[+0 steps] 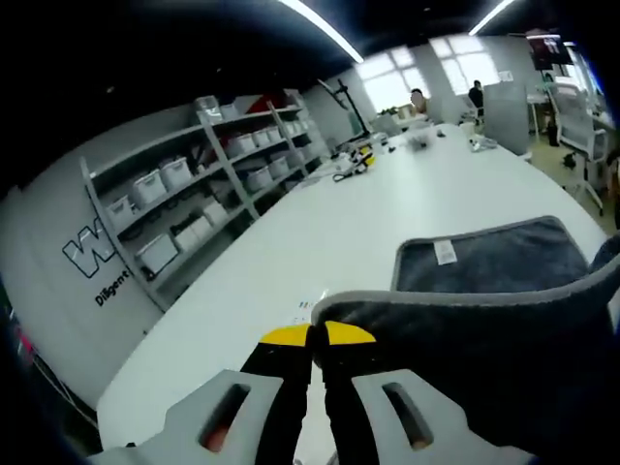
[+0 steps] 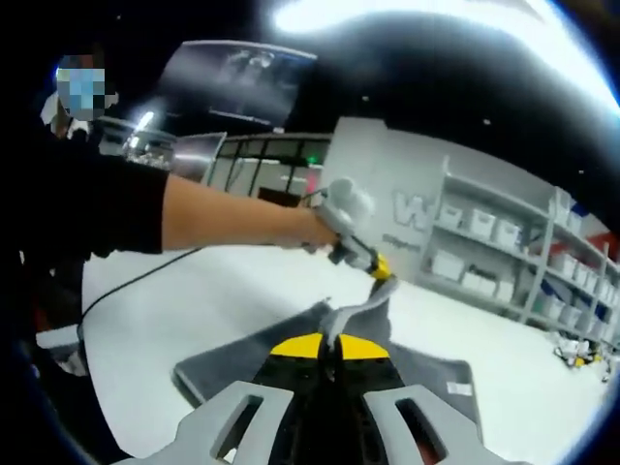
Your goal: Open the folded towel by lifting each exposed corner and separating the folded layers until the towel lies flat within the target outline without major curled edges
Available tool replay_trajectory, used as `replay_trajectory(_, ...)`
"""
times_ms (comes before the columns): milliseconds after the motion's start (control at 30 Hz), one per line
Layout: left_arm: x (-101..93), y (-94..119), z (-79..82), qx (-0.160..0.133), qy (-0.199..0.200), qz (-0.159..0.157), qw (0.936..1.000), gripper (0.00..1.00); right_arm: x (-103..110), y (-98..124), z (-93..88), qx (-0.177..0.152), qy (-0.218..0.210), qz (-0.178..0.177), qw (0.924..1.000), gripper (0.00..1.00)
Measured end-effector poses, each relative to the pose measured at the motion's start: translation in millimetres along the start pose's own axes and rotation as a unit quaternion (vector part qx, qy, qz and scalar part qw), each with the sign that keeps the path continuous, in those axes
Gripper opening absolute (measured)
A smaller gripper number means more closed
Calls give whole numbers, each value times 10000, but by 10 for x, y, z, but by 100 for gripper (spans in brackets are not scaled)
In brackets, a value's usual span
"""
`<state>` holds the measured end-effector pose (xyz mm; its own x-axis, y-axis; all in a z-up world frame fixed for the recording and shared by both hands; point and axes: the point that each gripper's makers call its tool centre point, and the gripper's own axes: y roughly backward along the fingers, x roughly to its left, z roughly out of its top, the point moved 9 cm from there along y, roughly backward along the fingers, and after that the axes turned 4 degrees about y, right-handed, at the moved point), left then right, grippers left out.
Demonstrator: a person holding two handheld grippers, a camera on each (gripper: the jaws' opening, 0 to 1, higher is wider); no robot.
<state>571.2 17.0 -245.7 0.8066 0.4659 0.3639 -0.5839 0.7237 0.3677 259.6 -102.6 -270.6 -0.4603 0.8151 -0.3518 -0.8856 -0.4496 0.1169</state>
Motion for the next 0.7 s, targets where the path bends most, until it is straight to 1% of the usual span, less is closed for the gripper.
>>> replay_trajectory(67, 58, 72, -40, 3, -7, 54, 10000, 2, 110, -70, 63, -10, 67, 82, 9999, 0)
replay_trajectory(133, 117, 145, -76, -3, -8, 106, 9999, 2, 128, -89, 75, -37, 116, 154, 9998, 0)
replay_trajectory(200, 168, 230, -113, -17, -4, 166, 9999, 2, 242, -165, 144, -59, 165, 220, 9996, 0)
replay_trajectory(333, 221, 350, -182, -27, -12, 241, 9997, 2, 286, -212, 163, -100, 260, 380, 9989, 0)
replay_trajectory(367, 230, 379, -204, -25, -15, 256, 9997, 2, 327, -238, 180, -100, 277, 403, 9988, 0)
replay_trajectory(400, 252, 407, -229, -16, -22, 271, 9996, 2, 440, -310, 227, -98, 303, 446, 9985, 0)
replay_trajectory(533, 318, 529, -320, 49, -65, 358, 9993, 2, 554, -398, 286, -109, 361, 553, 9978, 0)
replay_trajectory(667, 412, 702, -400, 84, -32, 482, 9988, 2, 577, -421, 307, -139, 455, 674, 9966, 0)
replay_trajectory(700, 433, 746, -420, 89, -22, 513, 9986, 2, 625, -461, 342, -144, 480, 704, 9963, 0)
